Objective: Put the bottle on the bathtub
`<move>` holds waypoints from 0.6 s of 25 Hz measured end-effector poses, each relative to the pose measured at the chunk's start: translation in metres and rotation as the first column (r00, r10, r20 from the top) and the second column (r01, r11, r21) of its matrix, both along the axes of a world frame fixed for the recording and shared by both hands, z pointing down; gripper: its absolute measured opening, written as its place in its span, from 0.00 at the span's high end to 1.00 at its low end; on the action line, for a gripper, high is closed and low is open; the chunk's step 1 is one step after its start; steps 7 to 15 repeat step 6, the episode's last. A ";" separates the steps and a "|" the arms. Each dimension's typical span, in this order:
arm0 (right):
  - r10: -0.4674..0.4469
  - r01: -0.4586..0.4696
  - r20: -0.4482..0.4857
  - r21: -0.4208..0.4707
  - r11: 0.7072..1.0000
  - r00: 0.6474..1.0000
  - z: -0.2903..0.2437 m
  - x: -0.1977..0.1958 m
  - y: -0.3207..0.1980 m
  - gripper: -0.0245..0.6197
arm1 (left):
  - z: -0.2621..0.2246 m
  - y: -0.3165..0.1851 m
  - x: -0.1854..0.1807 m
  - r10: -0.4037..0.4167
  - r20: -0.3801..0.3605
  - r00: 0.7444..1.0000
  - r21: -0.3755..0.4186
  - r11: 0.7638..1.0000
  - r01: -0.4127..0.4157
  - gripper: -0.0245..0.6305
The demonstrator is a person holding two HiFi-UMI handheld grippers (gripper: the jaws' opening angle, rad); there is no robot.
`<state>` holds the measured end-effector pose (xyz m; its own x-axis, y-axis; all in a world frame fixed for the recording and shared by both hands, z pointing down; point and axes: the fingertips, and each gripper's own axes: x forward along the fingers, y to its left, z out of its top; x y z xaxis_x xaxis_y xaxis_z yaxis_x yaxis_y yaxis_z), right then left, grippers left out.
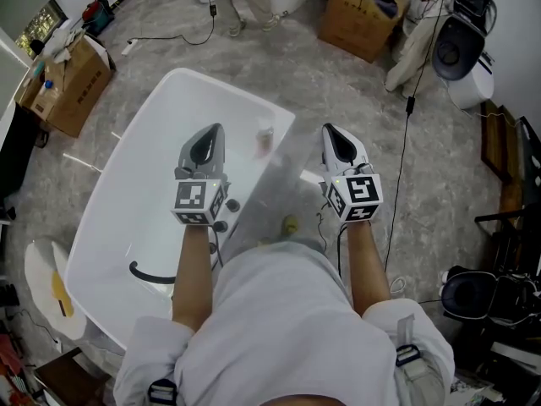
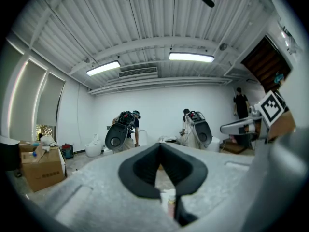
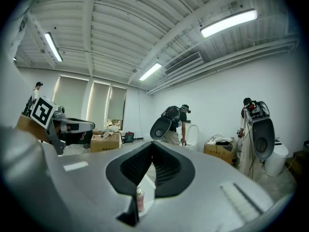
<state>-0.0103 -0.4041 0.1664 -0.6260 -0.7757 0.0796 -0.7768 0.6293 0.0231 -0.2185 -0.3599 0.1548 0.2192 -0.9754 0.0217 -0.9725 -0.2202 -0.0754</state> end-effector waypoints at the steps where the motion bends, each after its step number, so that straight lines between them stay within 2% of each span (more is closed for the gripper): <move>1: 0.002 -0.002 -0.001 0.002 1.000 1.000 -0.001 0.000 0.001 0.95 | -0.001 0.002 -0.001 0.001 0.003 1.000 0.000 1.000 -0.001 0.96; 15: 0.006 -0.006 -0.008 0.007 1.000 1.000 -0.005 0.002 -0.002 0.96 | -0.007 0.002 -0.002 -0.009 0.007 1.000 -0.001 1.000 0.009 0.96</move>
